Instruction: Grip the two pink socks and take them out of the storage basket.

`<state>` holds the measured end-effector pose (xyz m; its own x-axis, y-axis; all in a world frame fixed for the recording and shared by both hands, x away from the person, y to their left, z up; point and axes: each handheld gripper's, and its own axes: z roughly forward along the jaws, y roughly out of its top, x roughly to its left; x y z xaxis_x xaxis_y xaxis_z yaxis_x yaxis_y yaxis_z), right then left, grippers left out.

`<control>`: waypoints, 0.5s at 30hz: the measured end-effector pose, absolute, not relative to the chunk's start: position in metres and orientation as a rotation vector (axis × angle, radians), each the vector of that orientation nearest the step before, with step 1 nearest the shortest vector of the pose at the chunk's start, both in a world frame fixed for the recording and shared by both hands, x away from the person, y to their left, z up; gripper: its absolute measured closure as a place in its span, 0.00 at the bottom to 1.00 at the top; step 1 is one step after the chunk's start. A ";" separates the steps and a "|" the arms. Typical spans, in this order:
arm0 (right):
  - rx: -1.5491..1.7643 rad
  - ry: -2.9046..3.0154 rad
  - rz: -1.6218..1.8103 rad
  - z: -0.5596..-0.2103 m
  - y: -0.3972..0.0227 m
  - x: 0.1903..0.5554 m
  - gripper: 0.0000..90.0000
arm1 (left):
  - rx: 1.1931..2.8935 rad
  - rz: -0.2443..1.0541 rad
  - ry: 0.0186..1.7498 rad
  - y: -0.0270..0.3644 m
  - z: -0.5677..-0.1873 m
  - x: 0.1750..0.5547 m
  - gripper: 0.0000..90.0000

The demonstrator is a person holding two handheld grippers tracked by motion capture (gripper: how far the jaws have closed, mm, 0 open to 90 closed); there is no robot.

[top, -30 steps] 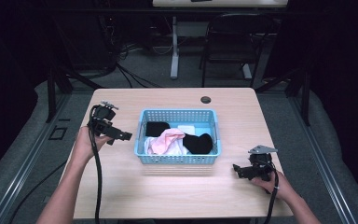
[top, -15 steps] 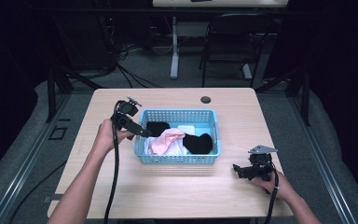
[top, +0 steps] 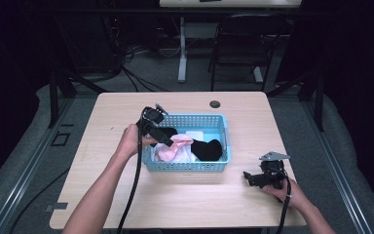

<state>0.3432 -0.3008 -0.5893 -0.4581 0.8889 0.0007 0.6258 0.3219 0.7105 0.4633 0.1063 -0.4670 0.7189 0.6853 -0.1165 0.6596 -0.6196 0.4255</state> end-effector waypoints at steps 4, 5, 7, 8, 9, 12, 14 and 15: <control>1.343 2.204 0.924 -0.589 -0.301 0.343 0.00 | 2.493 0.061 1.026 0.098 -0.473 0.466 0.20; 1.343 2.203 0.918 -0.589 -0.301 0.343 0.00 | 2.501 0.063 1.022 0.094 -0.476 0.468 0.30; 1.343 2.203 0.919 -0.589 -0.301 0.343 0.00 | 2.505 0.057 1.022 0.092 -0.478 0.469 0.33; 1.343 2.203 0.919 -0.589 -0.301 0.343 0.00 | 2.508 0.051 1.022 0.092 -0.480 0.469 0.36; 1.343 2.203 0.919 -0.589 -0.301 0.343 0.00 | 2.521 0.044 1.025 0.090 -0.483 0.471 0.42; 1.343 2.204 0.919 -0.589 -0.301 0.343 0.00 | 2.536 0.034 1.036 0.088 -0.486 0.472 0.50; 1.342 2.204 0.920 -0.589 -0.301 0.343 0.00 | 2.541 0.035 1.036 0.088 -0.487 0.472 0.56; 1.342 2.204 0.920 -0.589 -0.301 0.343 0.00 | 2.546 0.043 1.040 0.087 -0.489 0.472 0.56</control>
<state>0.3432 -0.3009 -0.5893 -0.4593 0.8883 0.0010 0.6256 0.3227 0.7103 0.4723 0.0869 -0.4889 0.7245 0.6794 -0.1161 0.6675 -0.6495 0.3642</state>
